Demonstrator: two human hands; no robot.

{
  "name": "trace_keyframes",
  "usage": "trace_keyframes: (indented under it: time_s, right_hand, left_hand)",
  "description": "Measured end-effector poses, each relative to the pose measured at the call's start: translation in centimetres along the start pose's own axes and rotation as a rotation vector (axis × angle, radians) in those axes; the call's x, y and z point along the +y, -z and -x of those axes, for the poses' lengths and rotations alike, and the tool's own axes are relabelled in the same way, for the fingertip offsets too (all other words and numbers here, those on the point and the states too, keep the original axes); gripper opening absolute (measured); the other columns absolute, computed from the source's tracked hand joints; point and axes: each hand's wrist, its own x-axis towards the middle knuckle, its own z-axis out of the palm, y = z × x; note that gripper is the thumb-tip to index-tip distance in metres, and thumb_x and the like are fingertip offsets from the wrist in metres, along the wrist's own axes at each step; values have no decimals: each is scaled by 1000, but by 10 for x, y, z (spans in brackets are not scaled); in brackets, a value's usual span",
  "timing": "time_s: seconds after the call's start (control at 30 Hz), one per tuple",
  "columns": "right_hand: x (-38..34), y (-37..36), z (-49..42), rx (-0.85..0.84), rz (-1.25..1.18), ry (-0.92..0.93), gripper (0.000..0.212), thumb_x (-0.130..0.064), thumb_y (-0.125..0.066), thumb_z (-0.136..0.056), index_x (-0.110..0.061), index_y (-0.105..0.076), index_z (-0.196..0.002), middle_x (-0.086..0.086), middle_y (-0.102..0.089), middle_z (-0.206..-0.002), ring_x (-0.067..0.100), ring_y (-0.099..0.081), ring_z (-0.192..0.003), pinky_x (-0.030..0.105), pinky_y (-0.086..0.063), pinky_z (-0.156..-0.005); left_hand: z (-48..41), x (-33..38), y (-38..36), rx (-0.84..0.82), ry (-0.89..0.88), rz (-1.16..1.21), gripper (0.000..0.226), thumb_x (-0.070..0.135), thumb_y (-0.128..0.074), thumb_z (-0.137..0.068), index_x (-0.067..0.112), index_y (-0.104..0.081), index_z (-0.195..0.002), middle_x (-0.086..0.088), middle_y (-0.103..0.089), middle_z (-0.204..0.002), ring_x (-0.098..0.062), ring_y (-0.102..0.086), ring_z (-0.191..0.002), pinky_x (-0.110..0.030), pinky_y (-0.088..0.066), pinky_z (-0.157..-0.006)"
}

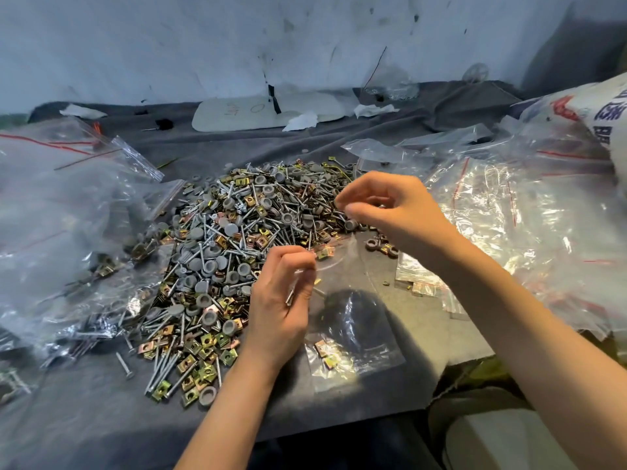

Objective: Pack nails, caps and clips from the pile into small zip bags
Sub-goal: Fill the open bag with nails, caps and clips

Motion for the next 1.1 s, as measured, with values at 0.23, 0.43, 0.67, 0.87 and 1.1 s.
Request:
trace_keyframes:
  time_s: [0.23,0.43,0.67,0.87,1.1]
  right_hand:
    - [42,-25,-16,-149,375,-113,10,-9,-66,-86,-14,-70,-94,-1,-68,-90,12,-64,-83,26,-54,-75]
    - [60,-38,-22,-275,603,56,18,-20,-63,-91,-4,-72,-91,11,-68,-89,25,-59,-80,28,-40,-70]
    - [63,-37,-25,-292,657,82,10,-18,-68,-86,-14,-63,-78,-3,-52,-78,14,-48,-72,24,-30,-64]
    - [37,-19,-25,-58,57,-75,16,-2,-69,-83,-17,-64,-83,-4,-66,-76,6,-61,-67,20,-49,-66]
    - [-11,-8,-13,-250,188,175,8,-11,-74,-81,-17,-72,-86,-9,-70,-81,4,-64,-76,18,-50,-71]
  left_hand:
    - [-1,-2,0,139,2,-74,17,6,-50,-92,21,-51,-99,5,-53,-99,0,-53,-89,-12,-45,-79]
    - [0,-4,-1,155,19,-103,9,17,-47,-93,22,-50,-100,7,-54,-95,4,-52,-82,-8,-42,-74]
    - [1,-6,0,195,101,-90,8,32,-45,-94,28,-50,-98,-2,-56,-89,0,-48,-67,-9,-37,-61]
    - [0,-6,-1,143,86,-122,7,28,-45,-93,25,-49,-99,1,-56,-89,0,-51,-73,-8,-39,-67]
    - [0,-4,0,58,16,-171,19,3,-52,-90,19,-50,-100,-2,-55,-92,1,-52,-85,-5,-40,-76]
